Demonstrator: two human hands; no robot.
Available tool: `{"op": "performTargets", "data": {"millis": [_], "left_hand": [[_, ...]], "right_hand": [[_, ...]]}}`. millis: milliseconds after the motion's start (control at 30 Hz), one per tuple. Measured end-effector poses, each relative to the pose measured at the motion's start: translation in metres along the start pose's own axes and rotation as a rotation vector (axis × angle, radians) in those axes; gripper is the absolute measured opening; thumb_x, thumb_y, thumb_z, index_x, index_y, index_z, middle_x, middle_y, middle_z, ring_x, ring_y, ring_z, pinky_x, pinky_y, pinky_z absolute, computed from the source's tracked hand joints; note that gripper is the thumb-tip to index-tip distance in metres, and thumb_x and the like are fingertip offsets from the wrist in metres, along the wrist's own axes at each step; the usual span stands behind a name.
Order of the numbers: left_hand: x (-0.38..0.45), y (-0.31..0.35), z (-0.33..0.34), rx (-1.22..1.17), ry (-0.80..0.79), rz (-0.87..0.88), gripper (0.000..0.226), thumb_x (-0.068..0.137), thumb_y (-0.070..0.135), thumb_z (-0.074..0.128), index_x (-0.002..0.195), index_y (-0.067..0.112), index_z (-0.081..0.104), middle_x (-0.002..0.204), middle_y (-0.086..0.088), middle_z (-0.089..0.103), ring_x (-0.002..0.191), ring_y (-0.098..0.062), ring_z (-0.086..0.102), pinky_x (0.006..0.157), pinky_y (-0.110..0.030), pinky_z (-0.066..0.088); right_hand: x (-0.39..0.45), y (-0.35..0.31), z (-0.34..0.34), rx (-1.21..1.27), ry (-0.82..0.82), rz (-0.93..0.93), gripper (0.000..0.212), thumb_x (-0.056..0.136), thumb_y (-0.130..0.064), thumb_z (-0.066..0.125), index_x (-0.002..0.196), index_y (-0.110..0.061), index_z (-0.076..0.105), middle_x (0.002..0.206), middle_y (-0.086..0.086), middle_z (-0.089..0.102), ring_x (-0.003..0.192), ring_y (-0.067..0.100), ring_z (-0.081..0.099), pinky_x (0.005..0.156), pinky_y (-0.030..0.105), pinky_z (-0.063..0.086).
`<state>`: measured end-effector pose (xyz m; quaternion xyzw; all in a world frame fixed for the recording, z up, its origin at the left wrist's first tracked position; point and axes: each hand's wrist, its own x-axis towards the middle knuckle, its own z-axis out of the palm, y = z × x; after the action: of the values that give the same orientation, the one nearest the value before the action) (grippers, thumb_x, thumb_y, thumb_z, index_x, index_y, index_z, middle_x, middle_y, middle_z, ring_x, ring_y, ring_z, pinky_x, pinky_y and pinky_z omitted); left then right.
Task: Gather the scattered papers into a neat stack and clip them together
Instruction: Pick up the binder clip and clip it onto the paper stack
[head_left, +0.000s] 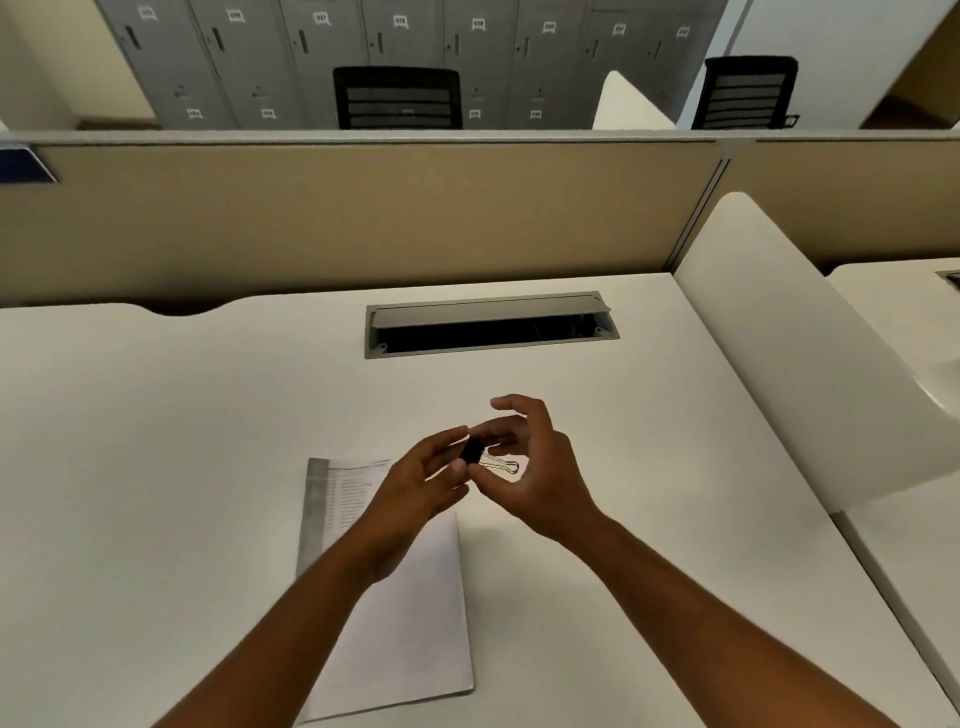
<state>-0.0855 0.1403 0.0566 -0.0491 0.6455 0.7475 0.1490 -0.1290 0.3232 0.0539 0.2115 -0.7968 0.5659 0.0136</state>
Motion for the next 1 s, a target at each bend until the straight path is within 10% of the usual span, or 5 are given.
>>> {"op": "performTargets", "data": {"millis": [333,633,1000], "left_hand": [[-0.089,0.017,-0.047,-0.293,0.131,0.066,0.049,0.084,0.021,0.075,0.130,0.015,0.061,0.116,-0.018,0.070,0.110,-0.033,0.068,0.088,-0.033,0.056],[-0.129,0.013,-0.096,-0.568,0.159,0.031,0.045,0.089,0.002,0.066,0.132,0.011,0.058,0.124,-0.020,0.066,0.113,-0.039,0.065,0.089,-0.037,0.057],[-0.143,0.008,-0.131,0.092,0.335,0.146,0.056,0.082,0.004,0.077,0.130,0.025,0.057,0.105,0.000,0.074,0.090,-0.024,0.073,0.078,-0.038,0.061]], "right_hand": [[-0.026,-0.077,0.061,0.104,-0.016,-0.033,0.063,0.080,-0.029,0.088,0.133,-0.028,0.051,0.119,-0.015,0.073,0.113,0.012,0.070,0.095,0.024,0.056],[-0.041,-0.108,0.122,0.452,0.141,0.303,0.014,0.093,-0.012,0.073,0.100,-0.023,0.079,0.092,0.008,0.078,0.087,0.027,0.076,0.068,0.028,0.059],[-0.041,-0.136,0.162,0.499,0.045,0.342,0.019,0.095,-0.011,0.070,0.111,-0.018,0.077,0.095,0.008,0.079,0.090,0.022,0.076,0.071,0.026,0.059]]}}
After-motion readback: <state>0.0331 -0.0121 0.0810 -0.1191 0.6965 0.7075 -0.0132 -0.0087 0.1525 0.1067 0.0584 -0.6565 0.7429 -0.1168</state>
